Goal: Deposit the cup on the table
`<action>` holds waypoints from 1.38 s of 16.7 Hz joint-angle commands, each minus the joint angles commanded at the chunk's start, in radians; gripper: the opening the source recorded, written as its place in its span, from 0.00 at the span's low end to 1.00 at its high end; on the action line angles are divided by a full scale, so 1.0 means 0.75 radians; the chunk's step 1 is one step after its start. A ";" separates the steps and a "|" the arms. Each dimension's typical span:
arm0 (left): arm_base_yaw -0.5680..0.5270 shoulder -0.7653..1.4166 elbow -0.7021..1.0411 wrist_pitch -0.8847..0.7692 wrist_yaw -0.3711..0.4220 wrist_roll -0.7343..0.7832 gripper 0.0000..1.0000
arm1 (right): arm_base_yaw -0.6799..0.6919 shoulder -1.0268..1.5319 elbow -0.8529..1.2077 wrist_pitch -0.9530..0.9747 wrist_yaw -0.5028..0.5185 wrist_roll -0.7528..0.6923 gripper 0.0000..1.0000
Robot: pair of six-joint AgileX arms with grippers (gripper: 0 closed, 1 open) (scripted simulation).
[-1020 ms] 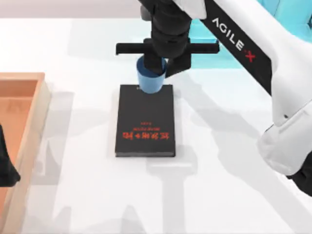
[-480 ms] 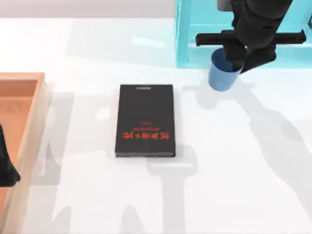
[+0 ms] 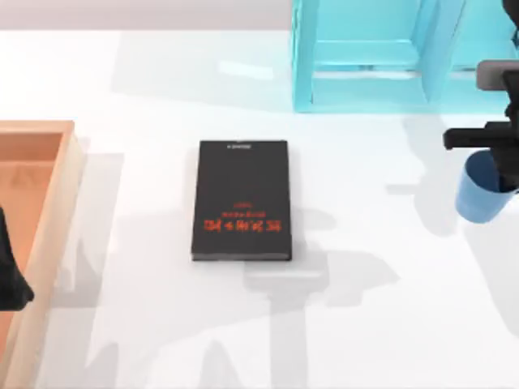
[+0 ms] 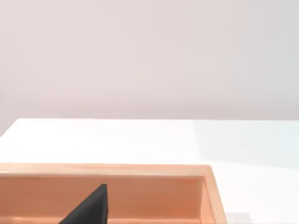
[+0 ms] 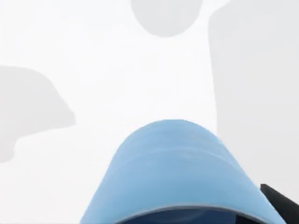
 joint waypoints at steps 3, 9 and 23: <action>0.000 0.000 0.000 0.000 0.000 0.000 1.00 | -0.039 -0.058 -0.092 0.028 0.006 -0.022 0.00; 0.000 0.000 0.000 0.000 0.000 0.000 1.00 | -0.034 -0.052 -0.099 0.031 0.007 -0.020 0.00; 0.000 0.000 0.000 0.000 0.000 0.000 1.00 | 0.000 0.025 -0.342 0.360 0.009 0.019 0.15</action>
